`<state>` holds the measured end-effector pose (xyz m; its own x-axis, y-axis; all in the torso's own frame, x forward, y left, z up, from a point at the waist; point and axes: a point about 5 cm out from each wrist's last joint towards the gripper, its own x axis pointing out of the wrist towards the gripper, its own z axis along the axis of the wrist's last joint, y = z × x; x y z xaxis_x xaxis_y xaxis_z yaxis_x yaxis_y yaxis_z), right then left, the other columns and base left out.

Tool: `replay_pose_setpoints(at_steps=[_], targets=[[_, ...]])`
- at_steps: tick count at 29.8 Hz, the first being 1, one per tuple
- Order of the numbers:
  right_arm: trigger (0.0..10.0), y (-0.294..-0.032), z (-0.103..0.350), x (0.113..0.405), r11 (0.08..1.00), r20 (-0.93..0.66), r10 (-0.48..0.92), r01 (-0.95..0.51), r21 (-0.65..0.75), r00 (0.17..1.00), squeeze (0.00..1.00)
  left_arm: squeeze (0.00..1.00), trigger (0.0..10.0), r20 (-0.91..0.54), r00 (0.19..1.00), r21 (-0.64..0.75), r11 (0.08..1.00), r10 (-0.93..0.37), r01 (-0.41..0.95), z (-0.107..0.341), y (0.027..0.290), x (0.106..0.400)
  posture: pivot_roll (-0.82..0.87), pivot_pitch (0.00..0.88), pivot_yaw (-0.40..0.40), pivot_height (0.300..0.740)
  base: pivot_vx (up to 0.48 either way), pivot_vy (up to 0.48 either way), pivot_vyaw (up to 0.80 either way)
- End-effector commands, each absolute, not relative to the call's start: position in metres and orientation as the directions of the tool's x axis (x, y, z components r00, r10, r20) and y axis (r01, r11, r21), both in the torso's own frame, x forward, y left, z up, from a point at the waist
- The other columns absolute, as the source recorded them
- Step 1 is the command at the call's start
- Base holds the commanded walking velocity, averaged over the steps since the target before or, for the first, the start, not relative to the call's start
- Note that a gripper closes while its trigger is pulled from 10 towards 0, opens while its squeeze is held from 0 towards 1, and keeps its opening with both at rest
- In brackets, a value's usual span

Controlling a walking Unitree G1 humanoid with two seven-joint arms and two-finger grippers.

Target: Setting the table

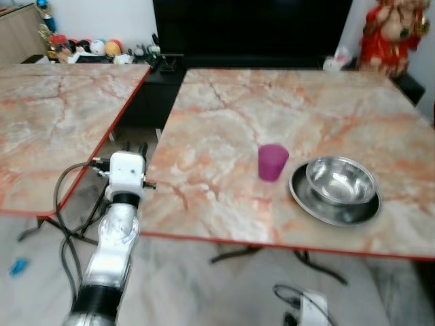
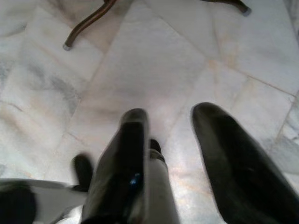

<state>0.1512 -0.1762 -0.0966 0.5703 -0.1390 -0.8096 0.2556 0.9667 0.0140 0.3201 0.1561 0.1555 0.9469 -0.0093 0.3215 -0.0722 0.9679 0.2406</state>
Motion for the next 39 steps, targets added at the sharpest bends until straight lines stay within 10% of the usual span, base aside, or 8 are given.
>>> replay_pose_setpoints(at_steps=[1, 39], targets=[[10.0, -0.1715, -0.0955, 0.1551, 0.967, -0.804, -0.129, 0.253, 0.028, 0.58, 0.0, 0.0, 10.0, 0.337, 0.942, 0.251, 0.963, 0.01, -0.1, 0.1595, 0.1646, 0.3209, 0.06, 0.0, -0.012, 0.74, 0.0, 0.48, 0.0], [10.0, -0.1699, -0.0953, 0.1561, 0.975, -0.805, -0.113, 0.222, 0.024, 0.582, 0.0, 0.0, 10.0, 0.344, 0.939, 0.253, 0.961, 0.015, -0.108, 0.1597, 0.1669, 0.3209, 0.07, 0.0, -0.01, 0.74, 0.0, 0.433, 0.0]])
